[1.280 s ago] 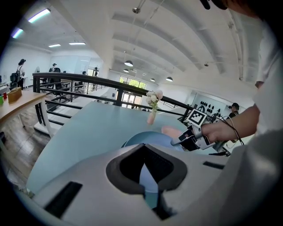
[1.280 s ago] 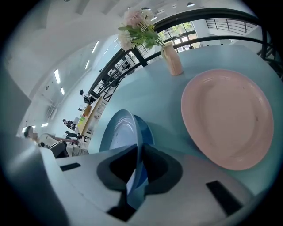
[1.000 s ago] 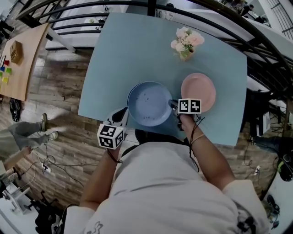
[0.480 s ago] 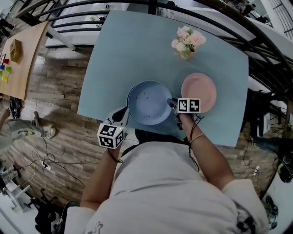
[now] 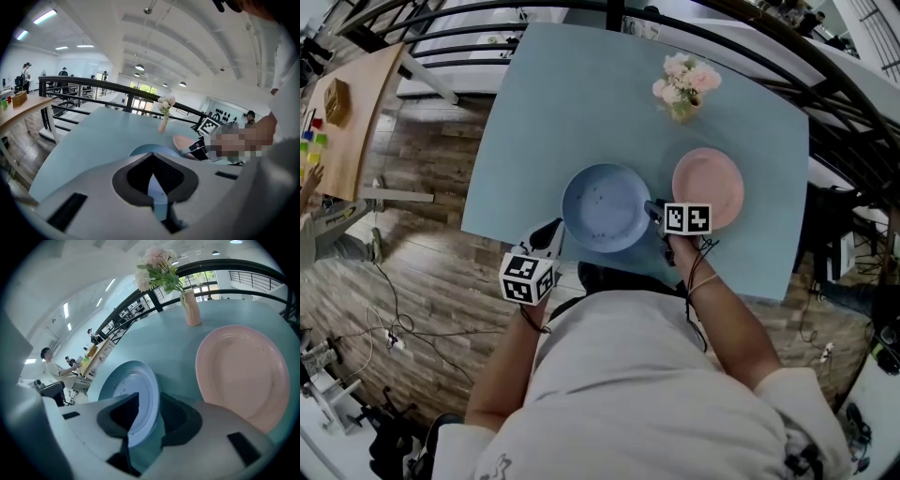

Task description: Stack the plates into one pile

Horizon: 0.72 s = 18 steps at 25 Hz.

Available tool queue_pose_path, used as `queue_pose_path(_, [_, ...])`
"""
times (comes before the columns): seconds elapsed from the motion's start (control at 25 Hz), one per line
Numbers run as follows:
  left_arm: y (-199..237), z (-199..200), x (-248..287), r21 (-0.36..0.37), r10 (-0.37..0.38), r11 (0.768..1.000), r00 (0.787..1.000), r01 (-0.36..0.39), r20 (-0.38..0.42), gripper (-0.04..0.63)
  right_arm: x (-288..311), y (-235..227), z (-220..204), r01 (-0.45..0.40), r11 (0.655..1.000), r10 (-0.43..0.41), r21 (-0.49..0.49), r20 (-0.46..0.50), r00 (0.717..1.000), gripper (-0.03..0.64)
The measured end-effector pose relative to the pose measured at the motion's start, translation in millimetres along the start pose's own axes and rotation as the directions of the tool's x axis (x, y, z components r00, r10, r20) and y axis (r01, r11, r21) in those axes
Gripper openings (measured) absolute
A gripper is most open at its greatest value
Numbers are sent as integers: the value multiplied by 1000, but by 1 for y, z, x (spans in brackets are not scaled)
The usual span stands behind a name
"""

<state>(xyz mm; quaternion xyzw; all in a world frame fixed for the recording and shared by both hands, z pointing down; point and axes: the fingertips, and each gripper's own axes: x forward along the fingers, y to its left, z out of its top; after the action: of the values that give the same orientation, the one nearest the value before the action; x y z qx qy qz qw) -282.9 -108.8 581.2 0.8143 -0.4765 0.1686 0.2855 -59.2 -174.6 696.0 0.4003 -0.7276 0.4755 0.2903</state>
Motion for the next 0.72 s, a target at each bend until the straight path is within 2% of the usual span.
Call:
queue_pose_path(0.28, [-9, 7, -19, 34, -9, 999, 999, 8, 32, 5, -27, 24, 6, 19, 993, -9, -116, 92, 996, 132])
queue_pose_path(0.48, [-16, 17, -36, 69, -18, 998, 997, 12, 73, 5, -57, 55, 11, 36, 969, 11, -245, 189, 982, 98])
queue_pose_path(0.6, [-22, 22, -49, 90, -24, 996, 995, 15, 98, 5, -80, 79, 15, 40, 954, 42, -298, 266, 963, 79])
queue_pose_path(0.72, [-27, 30, -64, 110, -33, 994, 992, 19, 125, 5, -108, 110, 23, 32, 942, 97, -334, 361, 927, 41])
